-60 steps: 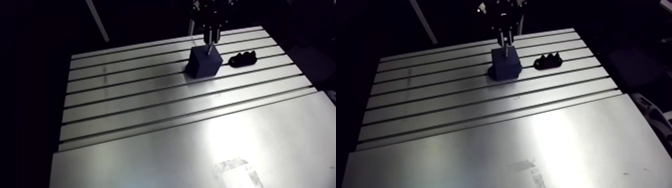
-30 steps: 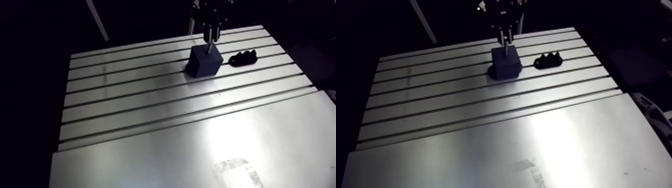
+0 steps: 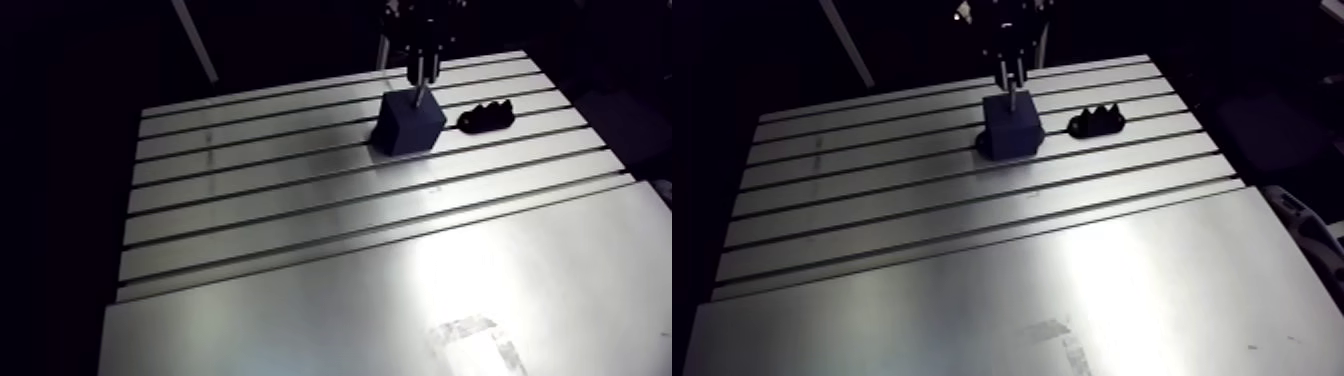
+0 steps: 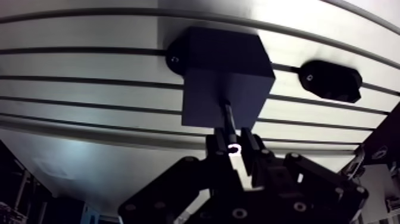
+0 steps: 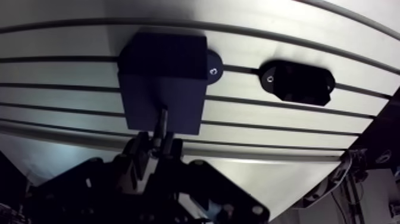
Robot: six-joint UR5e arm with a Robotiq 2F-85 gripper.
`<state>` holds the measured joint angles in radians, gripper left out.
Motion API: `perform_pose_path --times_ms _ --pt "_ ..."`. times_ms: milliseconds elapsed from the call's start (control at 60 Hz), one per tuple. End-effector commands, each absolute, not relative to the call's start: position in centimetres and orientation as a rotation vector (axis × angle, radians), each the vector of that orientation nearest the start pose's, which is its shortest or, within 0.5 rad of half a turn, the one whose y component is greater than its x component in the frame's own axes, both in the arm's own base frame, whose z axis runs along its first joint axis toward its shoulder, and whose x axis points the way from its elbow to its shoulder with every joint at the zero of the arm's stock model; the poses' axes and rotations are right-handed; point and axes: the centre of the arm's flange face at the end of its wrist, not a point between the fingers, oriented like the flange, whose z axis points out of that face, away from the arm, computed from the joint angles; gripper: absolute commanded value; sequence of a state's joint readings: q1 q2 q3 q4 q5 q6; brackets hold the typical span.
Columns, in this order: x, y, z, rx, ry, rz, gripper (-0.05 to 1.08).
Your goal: Pick up the M10 bolt and insert it into the hole until fully seated.
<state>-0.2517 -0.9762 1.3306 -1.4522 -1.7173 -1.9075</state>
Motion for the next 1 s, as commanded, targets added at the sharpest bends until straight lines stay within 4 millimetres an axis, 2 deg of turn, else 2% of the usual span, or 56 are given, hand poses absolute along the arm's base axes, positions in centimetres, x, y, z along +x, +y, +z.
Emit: perform_pose_path --times_ms 17,1000 --pt "-65.78 4.65 24.35 -0.160 2.640 -0.001 1.08" --pt "-65.98 4.70 24.73 -0.161 2.656 0.006 1.08"
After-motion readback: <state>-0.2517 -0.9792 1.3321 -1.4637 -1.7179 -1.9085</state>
